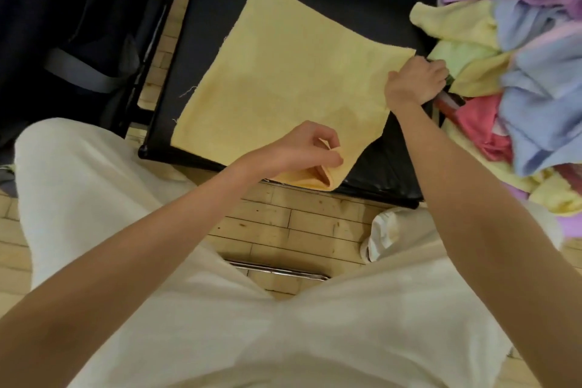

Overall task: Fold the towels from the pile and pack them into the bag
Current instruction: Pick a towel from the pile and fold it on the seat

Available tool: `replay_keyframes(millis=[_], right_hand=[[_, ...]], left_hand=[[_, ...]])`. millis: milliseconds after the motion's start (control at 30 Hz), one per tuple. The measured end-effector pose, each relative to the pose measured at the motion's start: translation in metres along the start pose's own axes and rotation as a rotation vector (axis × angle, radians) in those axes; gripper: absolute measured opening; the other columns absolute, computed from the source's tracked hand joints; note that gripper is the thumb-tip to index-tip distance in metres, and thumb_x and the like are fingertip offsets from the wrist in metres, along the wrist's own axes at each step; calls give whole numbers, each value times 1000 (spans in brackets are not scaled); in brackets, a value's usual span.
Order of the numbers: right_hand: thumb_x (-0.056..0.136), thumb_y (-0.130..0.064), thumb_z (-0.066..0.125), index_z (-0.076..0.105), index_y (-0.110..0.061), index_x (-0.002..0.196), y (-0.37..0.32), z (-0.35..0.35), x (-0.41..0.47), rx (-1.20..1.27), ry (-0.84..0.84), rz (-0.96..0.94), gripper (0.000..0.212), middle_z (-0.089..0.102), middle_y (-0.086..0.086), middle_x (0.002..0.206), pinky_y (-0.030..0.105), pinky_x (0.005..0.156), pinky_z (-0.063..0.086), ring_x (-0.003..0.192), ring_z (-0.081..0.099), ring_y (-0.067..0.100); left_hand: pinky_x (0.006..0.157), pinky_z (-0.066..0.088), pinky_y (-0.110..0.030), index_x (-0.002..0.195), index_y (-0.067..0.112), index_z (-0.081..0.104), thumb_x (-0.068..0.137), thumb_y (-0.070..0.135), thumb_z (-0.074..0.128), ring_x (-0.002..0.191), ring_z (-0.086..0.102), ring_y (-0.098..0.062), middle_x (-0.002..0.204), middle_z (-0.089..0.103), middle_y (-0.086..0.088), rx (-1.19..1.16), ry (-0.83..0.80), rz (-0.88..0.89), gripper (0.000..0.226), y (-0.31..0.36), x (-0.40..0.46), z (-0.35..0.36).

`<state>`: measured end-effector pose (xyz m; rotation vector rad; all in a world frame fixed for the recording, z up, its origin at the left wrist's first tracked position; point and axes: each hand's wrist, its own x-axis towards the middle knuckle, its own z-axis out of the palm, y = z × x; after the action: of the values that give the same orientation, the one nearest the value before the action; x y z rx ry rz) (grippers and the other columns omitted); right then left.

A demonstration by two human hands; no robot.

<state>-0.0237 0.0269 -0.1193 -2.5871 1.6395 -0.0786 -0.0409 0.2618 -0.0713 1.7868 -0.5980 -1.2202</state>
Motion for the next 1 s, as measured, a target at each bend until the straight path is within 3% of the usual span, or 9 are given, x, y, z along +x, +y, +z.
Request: replay_keyframes(millis=[133,200,267,333,433,533,667,833,1000], right_hand=[[93,-21,51,55,-7,113,17,-8,5,123,13,-94,24,53,15,124,36,96,36,119,47,32],[93,-19,51,49,-18,86,15,-12,8,373,-21,-133,7,59,5,98,31,89,39,107,55,26],[90,-17,56,35,-24,67,0,-14,8,639,-51,-140,32,46,-9,72,29,88,41,88,54,20],[89,-16,60,35,-24,65,-23,-14,4,866,-85,-71,36,43,-11,70,24,85,43,77,50,11],[89,-15,62,39,-21,68,-69,-10,-11,1065,-102,-67,32,49,-4,74,22,77,47,69,50,8],[92,-12,58,41,-12,76,-118,-3,-30,1050,-73,-156,23,44,-8,69,11,62,42,60,45,4],[94,-7,53,40,-7,81,-171,12,-53,1057,-53,-196,18,40,-8,64,12,57,39,55,38,2],[95,-9,51,40,-7,83,-204,30,-64,1036,-58,-182,16,40,-8,64,10,59,39,55,38,2],[95,-20,56,46,-11,85,-211,43,-67,969,-179,-210,17,47,-10,68,12,63,43,62,47,3]], left_hand=[[76,60,-36,74,9,58,84,5,67,84,71,-26,93,69,-17,-112,-83,-33,14,4,-7,8],[75,60,-34,78,6,60,84,5,68,84,71,-25,93,69,-17,-91,-52,-47,10,1,-13,2],[69,58,-30,78,5,61,83,5,66,81,68,-22,89,67,-15,-39,12,-56,7,-4,-21,-12],[60,53,-26,73,8,59,82,5,65,71,62,-17,80,62,-9,11,77,-70,11,-10,-32,-30],[60,50,-24,67,10,53,81,6,62,59,54,-12,68,52,-2,84,194,-100,18,-18,-52,-57],[68,54,-34,62,13,48,80,9,61,60,46,-12,56,42,9,107,316,-109,22,-29,-70,-81],[73,56,-47,58,16,49,75,15,64,58,45,-14,50,42,11,155,430,-124,22,-42,-82,-105],[54,38,-27,66,13,49,80,16,62,57,44,-13,60,48,2,411,538,-129,19,-50,-83,-119],[57,38,-28,77,13,48,85,19,59,66,51,-20,66,49,-1,752,544,-239,15,-64,-82,-125]])
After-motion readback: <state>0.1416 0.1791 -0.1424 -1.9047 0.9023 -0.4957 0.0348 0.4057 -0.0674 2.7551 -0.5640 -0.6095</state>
